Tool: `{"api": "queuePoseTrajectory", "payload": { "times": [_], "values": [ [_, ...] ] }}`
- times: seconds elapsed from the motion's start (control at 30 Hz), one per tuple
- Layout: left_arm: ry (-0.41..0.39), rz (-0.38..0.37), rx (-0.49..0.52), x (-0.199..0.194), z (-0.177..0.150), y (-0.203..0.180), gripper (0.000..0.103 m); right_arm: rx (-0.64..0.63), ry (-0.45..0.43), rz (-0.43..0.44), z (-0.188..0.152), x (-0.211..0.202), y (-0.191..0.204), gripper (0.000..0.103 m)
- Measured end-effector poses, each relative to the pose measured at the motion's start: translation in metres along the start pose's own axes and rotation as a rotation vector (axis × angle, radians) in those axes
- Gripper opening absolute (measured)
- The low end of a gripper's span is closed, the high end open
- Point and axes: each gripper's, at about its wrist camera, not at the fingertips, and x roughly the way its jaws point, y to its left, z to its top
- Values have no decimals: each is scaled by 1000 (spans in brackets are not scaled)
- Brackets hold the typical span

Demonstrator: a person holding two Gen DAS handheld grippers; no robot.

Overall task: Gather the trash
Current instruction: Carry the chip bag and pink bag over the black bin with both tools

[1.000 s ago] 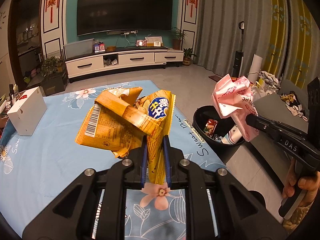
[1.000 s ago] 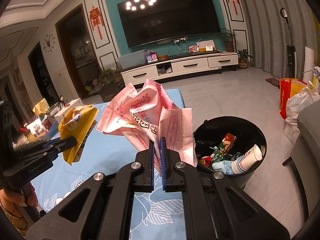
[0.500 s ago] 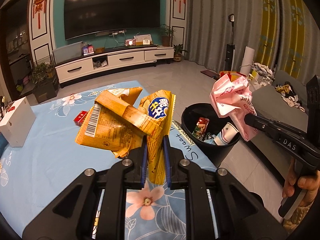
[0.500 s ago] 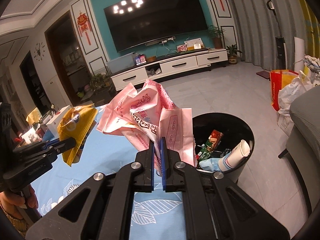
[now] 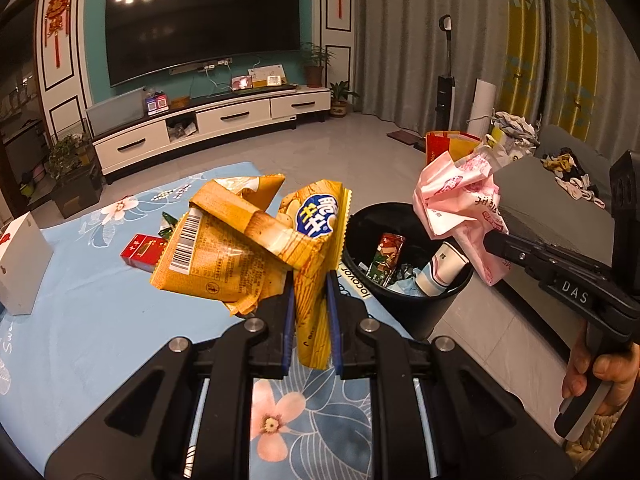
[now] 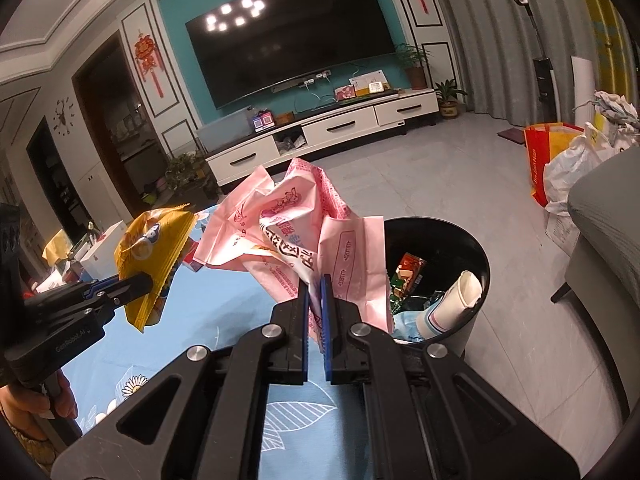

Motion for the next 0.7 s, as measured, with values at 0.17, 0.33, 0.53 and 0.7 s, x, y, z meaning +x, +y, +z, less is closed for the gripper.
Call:
{"api": "queuePoseTrajectory", "payload": {
  "times": [0.17, 0.33, 0.53, 0.7],
  "values": [
    [9, -8, 14, 11, 2, -8, 16, 19, 4, -10, 0, 3, -7, 6],
    [18, -15, 31, 23, 7, -14, 16, 40, 9, -22, 0, 7, -11, 6],
    [27, -27, 60, 38, 14, -25, 15, 63, 12, -36, 2, 12, -18, 6],
    [35, -35, 84, 52, 20, -35, 16, 79, 15, -51, 1, 16, -24, 6]
  ]
}}
